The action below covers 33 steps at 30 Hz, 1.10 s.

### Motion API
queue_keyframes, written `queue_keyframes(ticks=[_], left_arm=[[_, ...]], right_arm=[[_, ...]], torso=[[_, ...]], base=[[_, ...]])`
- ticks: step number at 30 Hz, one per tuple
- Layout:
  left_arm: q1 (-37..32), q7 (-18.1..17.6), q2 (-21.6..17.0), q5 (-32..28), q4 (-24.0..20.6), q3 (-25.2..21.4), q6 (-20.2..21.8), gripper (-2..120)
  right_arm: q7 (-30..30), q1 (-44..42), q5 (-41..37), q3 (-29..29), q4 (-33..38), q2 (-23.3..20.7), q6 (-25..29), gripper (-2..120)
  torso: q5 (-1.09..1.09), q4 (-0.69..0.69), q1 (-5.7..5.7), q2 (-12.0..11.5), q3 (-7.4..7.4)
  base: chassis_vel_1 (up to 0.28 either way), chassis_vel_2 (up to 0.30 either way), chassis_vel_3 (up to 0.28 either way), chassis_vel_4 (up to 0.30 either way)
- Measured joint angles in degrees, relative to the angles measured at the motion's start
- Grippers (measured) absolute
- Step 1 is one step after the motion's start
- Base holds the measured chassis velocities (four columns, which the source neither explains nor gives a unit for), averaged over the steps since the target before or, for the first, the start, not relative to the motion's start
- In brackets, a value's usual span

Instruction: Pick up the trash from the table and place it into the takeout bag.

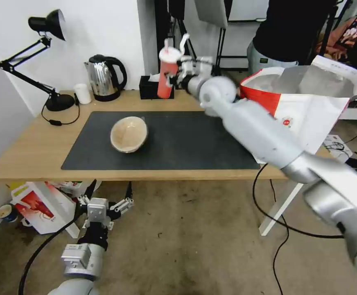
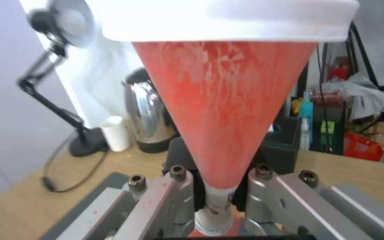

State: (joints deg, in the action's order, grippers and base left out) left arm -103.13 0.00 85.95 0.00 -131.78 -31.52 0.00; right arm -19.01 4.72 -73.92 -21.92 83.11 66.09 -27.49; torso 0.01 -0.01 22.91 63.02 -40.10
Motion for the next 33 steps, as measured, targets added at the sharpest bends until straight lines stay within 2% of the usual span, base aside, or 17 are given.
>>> queue_keyframes(ticks=[2, 3, 5, 7, 8, 10, 12, 14, 15, 18, 19, 21, 22, 26, 27, 30, 33], left_arm=[[0.0, 0.01, 0.0, 0.0, 0.0, 0.02, 0.0, 100], [0.0, 0.01, 0.0, 0.0, 0.0, 0.02, 0.0, 100], [0.0, 0.0, 0.0, 0.0, 0.0, 0.0, 0.0, 100], [0.0, 0.0, 0.0, 0.0, 0.0, 0.01, 0.0, 100], [0.0, 0.0, 0.0, 0.0, 0.0, 0.01, 0.0, 100], [0.0, 0.0, 0.0, 0.0, 0.0, 0.02, 0.0, 100], [0.0, 0.0, 0.0, 0.0, 0.0, 0.01, 0.0, 100], [0.0, 0.0, 0.0, 0.0, 0.0, 0.01, 0.0, 100], [0.0, 0.0, 0.0, 0.0, 0.0, 0.01, 0.0, 100], [0.0, 0.0, 0.0, 0.0, 0.0, 0.01, 0.0, 100], [0.0, 0.0, 0.0, 0.0, 0.0, 0.01, 0.0, 100], [0.0, 0.0, 0.0, 0.0, 0.0, 0.01, 0.0, 100], [0.0, 0.0, 0.0, 0.0, 0.0, 0.01, 0.0, 100], [0.0, 0.0, 0.0, 0.0, 0.0, 0.01, 0.0, 100], [0.0, 0.0, 0.0, 0.0, 0.0, 0.01, 0.0, 100], [0.0, 0.0, 0.0, 0.0, 0.0, 0.01, 0.0, 100], [0.0, 0.0, 0.0, 0.0, 0.0, 0.01, 0.0, 100]], right_arm=[[-2.2, 1.41, -3.26, -0.53, 4.78, -2.53, -0.86, 9], [-2.2, 1.41, -3.26, -0.53, 4.78, -2.53, -0.86, 9], [-4.34, 2.2, -5.98, -1.22, 9.67, -5.91, -1.59, 9], [-6.18, 2.65, -7.76, -1.93, 14.83, -10.06, -2.31, 9], [-6.18, 2.65, -7.76, -1.93, 14.83, -10.06, -2.31, 9], [-7.59, 2.33, -9.53, -2.01, 19.86, -14.62, -2.99, 9], [-7.74, 1.76, -10.01, -1.68, 21.5, -16.16, -3.09, 9], [-7.87, -0.51, -10.88, 0.48, 25.45, -20.05, -3.17, 9], [-7.87, -0.51, -10.88, 0.48, 25.45, -20.05, -3.17, 9], [-7.66, -4.27, -11.7, 5.03, 30.4, -25.84, -3.48, 9], [-7.66, -4.27, -11.7, 5.03, 30.4, -25.84, -3.48, 9], [-7.28, -6.86, -11.91, 8.38, 33.01, -30.11, -3.83, 9], [-7.28, -6.86, -11.91, 8.38, 33.01, -30.11, -3.83, 9], [-6.51, -10.62, -12.43, 14.14, 35.75, -36.58, -4.18, 9], [-6.51, -10.62, -12.43, 14.14, 35.75, -36.58, -4.18, 9], [-5.75, -13.16, -13.21, 19.57, 36.85, -41.23, -4.34, 8], [-5.44, -15.31, -13.38, 23.15, 37.14, -43.65, -4.53, 8]], torso=[[-0.02, 0.02, 0.0, 0.0, 0.0], [-0.02, 0.02, 0.0, 0.0, 0.0], [-0.01, 0.05, 0.0, 0.0, 0.0], [0.0, 0.0, 0.0, 0.0, 0.0], [0.0, 0.0, 0.0, 0.0, 0.0], [0.0, -0.02, 0.0, 0.0, 0.0], [-0.01, 0.01, 0.0, 0.0, 0.0], [0.01, 0.02, 0.0, 0.0, -0.01], [0.01, 0.02, 0.0, 0.0, -0.01], [0.01, 0.0, 0.0, 0.0, 0.0], [0.01, 0.0, 0.0, 0.0, 0.0], [-0.02, 0.01, 0.0, 0.0, 0.0], [-0.02, 0.01, 0.0, 0.0, 0.0], [0.0, 0.0, 0.0, 0.0, 0.0], [0.0, 0.0, 0.0, 0.0, 0.0], [-0.01, 0.01, 0.01, 0.0, 0.0], [-0.02, 0.0, 0.0, 0.0, 0.0]], base=[[0.0, 0.0, 0.0, 0.0], [0.0, 0.0, 0.0, 0.0], [0.0, 0.0, 0.0, 0.0], [0.0, 0.0, 0.0, 0.0], [0.0, 0.0, 0.0, 0.0], [0.0, 0.0, 0.0, 0.0], [0.0, 0.0, 0.0, 0.0], [0.0, 0.0, 0.0, 0.0], [0.0, 0.0, 0.0, 0.0], [0.0, 0.0, 0.0, 0.0], [0.0, 0.0, 0.0, 0.0], [0.0, 0.0, 0.0, 0.0], [0.0, 0.0, 0.0, 0.0], [0.0, 0.0, 0.0, 0.0], [0.0, 0.0, 0.0, 0.0], [0.0, 0.0, 0.0, 0.0], [0.0, 0.0, 0.0, 0.0]])
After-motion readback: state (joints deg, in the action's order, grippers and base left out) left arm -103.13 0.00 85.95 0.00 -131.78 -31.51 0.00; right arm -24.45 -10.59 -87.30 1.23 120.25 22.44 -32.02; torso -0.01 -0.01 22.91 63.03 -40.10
